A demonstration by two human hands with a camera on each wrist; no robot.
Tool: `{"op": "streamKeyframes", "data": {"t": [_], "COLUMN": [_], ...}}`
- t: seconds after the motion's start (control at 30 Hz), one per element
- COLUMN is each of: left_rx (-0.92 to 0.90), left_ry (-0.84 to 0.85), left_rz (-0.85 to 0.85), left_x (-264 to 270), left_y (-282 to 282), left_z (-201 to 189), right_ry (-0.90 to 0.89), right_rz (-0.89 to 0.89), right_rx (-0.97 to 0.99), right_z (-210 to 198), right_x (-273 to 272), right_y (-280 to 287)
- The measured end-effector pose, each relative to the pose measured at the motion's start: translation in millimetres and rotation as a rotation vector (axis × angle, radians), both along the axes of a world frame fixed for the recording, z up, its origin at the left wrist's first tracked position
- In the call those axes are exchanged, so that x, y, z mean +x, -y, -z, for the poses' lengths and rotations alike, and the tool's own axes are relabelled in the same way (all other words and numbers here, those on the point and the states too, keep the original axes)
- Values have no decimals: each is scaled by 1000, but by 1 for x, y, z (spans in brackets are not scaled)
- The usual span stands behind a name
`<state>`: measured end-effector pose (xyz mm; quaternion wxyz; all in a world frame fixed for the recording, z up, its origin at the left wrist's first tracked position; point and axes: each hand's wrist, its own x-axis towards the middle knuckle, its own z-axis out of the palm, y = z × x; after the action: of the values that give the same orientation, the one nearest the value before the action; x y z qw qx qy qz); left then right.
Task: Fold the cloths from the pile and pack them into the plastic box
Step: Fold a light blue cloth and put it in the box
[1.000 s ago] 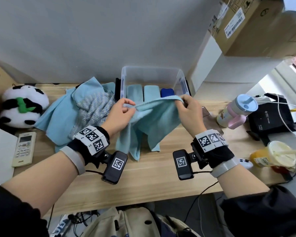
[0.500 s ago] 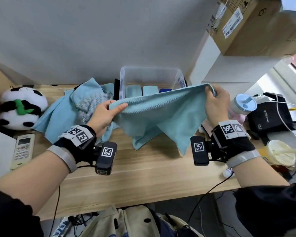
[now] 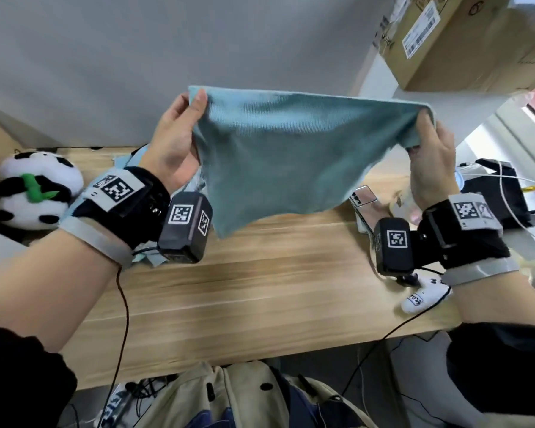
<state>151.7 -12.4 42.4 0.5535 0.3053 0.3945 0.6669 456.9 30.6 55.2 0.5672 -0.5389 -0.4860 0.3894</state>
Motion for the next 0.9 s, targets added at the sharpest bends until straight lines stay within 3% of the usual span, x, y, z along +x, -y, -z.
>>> {"op": "streamKeyframes", "data": {"t": [0.13,0.23,0.33,0.43,0.53,0.6,0.73,0.9], "left_rx": [-134,-343,-500,-630,-739,-767,-735,-718], "left_ry": [-70,-176,-231,-268,-482,-662,-717,-776], "left_rz": [55,120,231,403,570,638,572,281], "left_x": [-4,-9,-11,-8,-7,-5,2,3], "left_y": [15,33,54,73,90,100,109,98], "left_z": [38,79,116,147,179,195,212,224], "right_ry": [147,235,338,496,587,758,782,618], "right_rz": [-101,-389,-675,-740,-782,-871,-782,-453], "right_rx": [-244,-423,-723,-961,-1152,-1213,-1181,-917], "right_z": [27,63,98,136,167,184,205,230], "right_x": [14,28,33,38,42,44,42,45], "right_y": [18,29,44,54,60,63,70,78]}}
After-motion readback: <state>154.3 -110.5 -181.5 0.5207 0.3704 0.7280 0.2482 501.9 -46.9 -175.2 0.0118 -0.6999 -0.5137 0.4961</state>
